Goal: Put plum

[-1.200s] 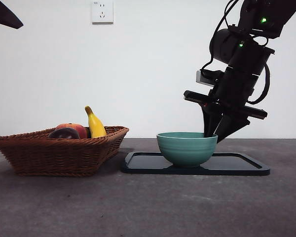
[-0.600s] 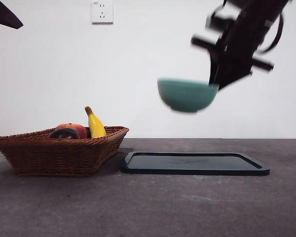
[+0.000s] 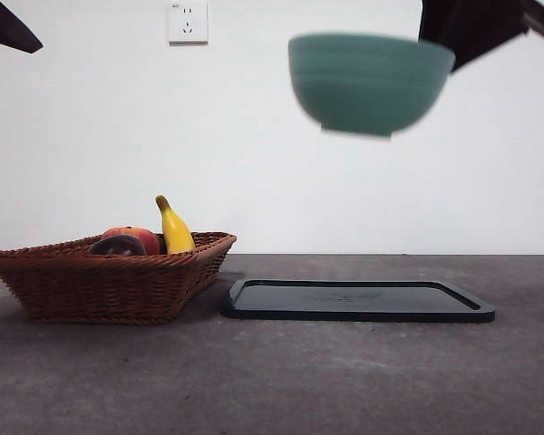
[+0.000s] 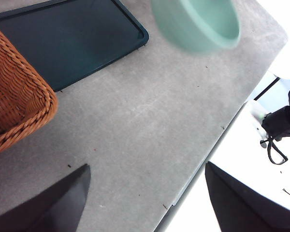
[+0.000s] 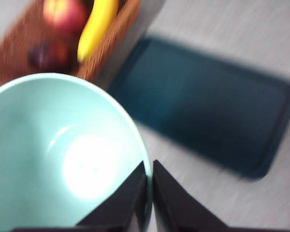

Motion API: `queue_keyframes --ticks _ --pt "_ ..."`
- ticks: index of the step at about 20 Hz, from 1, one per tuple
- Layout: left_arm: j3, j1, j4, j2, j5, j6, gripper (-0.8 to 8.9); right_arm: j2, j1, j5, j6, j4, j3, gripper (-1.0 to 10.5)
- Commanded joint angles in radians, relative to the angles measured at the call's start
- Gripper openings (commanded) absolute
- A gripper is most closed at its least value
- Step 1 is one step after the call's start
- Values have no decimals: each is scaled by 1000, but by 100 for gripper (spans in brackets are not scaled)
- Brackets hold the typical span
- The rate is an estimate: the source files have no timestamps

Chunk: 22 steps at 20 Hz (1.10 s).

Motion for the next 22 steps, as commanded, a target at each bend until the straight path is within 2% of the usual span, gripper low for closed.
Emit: queue_keyframes --ticks 1,7,10,14,22 --pt "14 -4 9 6 3 12 373 -14 45 3 6 54 -92 8" --pt "14 -4 9 6 3 12 373 -10 123 3 62 246 -321 8" --pt "14 -4 10 6 3 12 373 18 139 7 80 300 -380 8" --pt "14 -4 9 6 3 12 373 81 151 55 77 324 -402 8" --pt "14 -4 8 6 3 12 373 153 154 68 78 360 -402 8"
